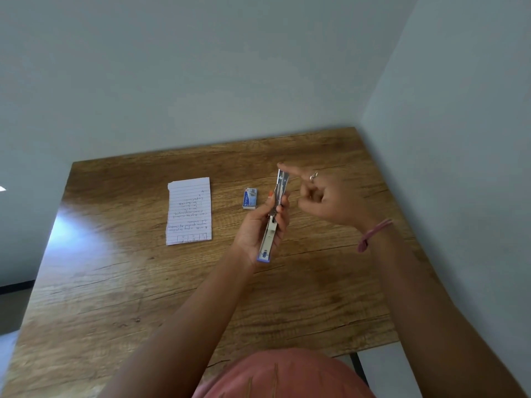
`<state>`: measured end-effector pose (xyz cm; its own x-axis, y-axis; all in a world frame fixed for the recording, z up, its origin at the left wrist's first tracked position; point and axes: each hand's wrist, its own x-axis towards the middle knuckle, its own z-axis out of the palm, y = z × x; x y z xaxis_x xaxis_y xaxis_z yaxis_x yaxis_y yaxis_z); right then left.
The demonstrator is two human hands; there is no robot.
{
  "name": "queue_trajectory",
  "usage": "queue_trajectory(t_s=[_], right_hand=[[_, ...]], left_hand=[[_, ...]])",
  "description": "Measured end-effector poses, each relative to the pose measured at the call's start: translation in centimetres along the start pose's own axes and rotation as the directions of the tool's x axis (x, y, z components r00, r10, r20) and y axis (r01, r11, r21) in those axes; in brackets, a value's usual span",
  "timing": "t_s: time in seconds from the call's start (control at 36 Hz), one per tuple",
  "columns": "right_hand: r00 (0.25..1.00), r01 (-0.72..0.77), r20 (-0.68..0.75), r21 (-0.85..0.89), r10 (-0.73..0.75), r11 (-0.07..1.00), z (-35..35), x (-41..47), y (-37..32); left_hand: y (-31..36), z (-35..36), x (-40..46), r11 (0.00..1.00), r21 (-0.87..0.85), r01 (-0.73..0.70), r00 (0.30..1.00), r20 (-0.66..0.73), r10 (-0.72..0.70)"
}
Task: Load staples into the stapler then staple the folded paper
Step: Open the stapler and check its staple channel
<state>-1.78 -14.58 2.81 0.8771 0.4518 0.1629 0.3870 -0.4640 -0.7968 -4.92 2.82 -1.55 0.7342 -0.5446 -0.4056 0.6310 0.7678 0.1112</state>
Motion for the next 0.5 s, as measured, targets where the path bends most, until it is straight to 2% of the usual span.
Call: queue_trajectory(t_s=[0.03, 0.06, 0.14, 0.17, 0.19, 0.28, 0.31, 0.33, 0.42, 0.47, 0.5], right_hand=[[0.999, 0.007, 0.053, -0.051, -0.004, 0.999, 0.0, -0.1, 0.1], [1.000, 0.007, 0.025, -0.026, -0.007, 1.000, 0.1, -0.1, -0.1], [0.969, 0.029, -0.246, 0.213, 0.024, 0.977, 0.4, 0.4, -0.8], [0.955, 0.038, -0.295, 0.240, 0.035, 0.970, 0.4, 0.4, -1.0], [0.957, 0.031, -0.287, 0.209, 0.031, 0.977, 0.3, 0.4, -1.1], [0.998, -0.041, 0.036, -0.059, 0.043, 0.997, 0.3, 0.3, -0.7], [0.995, -0.056, 0.079, -0.077, 0.062, 0.995, 0.3, 0.2, -0.6], [0.996, -0.078, 0.045, -0.039, 0.079, 0.996, 0.3, 0.3, -0.7], [0.971, -0.086, -0.203, 0.205, 0.128, 0.975, 0.4, 0.4, -0.9], [0.976, -0.090, -0.182, 0.166, 0.120, 0.982, 0.4, 0.4, -0.8], [0.991, -0.102, -0.083, 0.077, 0.108, 0.992, 0.5, 0.4, -0.7]], left_hand=[[0.0, -0.1, 0.0, 1.000, 0.002, -0.006, 1.000, -0.008, 0.006], [-0.1, -0.1, 0.0, 1.000, 0.001, -0.008, 1.000, -0.013, 0.008], [-0.2, -0.4, 0.0, 1.000, -0.012, -0.001, 1.000, 0.000, 0.001], [-0.2, -0.4, 0.0, 1.000, -0.019, 0.003, 1.000, 0.007, -0.003], [-0.2, -0.4, 0.0, 1.000, -0.026, 0.004, 1.000, 0.010, -0.004], [-0.3, -0.3, 0.0, 0.999, -0.054, 0.002, 1.000, 0.002, -0.002], [-0.3, -0.3, 0.0, 0.998, -0.058, 0.002, 1.000, -0.003, -0.002], [-0.3, -0.3, 0.0, 0.998, -0.059, 0.003, 1.000, -0.008, -0.004], [-0.4, -0.5, 0.0, 0.997, -0.080, 0.011, 1.000, -0.002, -0.011], [-0.4, -0.4, -0.2, 0.994, -0.106, 0.011, 1.000, 0.000, -0.011], [-0.4, -0.4, -0.2, 0.993, -0.120, 0.010, 1.000, -0.001, -0.010]])
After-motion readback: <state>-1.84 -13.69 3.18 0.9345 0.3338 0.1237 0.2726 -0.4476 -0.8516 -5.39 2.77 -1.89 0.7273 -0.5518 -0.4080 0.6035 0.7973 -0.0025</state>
